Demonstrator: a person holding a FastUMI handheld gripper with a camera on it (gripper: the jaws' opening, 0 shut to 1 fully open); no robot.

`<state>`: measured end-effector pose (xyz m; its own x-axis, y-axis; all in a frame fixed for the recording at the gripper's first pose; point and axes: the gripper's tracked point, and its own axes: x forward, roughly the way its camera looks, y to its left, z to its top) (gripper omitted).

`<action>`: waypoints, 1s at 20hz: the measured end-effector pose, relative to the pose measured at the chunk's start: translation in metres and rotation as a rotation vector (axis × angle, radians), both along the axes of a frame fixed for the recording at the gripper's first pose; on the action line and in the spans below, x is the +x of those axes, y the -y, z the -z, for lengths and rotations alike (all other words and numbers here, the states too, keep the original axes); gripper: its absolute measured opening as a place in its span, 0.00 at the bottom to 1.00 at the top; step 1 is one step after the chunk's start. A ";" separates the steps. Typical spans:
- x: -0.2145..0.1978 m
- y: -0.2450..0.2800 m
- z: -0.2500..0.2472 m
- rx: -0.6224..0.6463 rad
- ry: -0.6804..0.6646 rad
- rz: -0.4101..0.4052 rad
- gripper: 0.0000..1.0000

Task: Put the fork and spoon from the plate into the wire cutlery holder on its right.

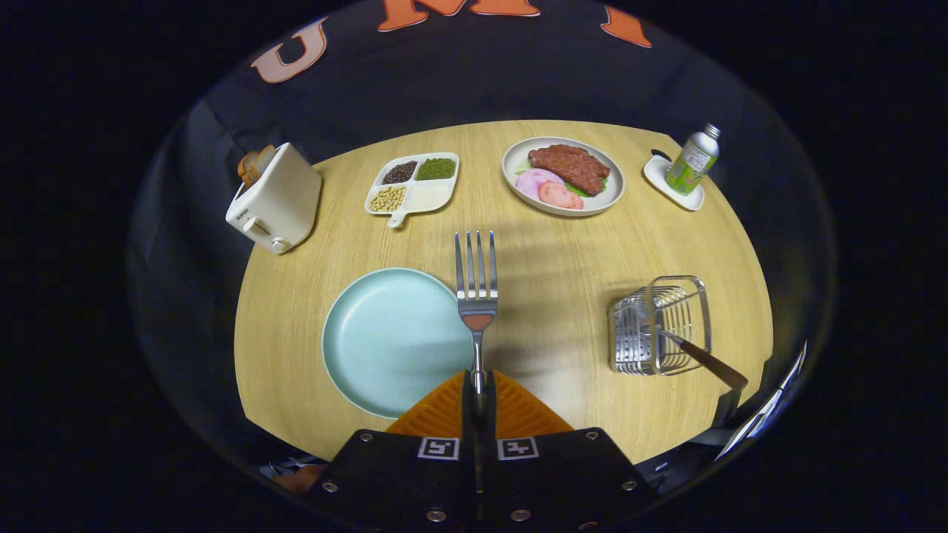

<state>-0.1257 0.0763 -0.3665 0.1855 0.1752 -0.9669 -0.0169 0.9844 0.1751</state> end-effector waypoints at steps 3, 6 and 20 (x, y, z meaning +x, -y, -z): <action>-0.003 0.036 -0.004 -0.017 0.000 0.053 0.04; -0.008 0.071 -0.006 -0.042 -0.004 0.100 0.04; -0.025 0.139 0.013 -0.081 -0.089 0.145 0.07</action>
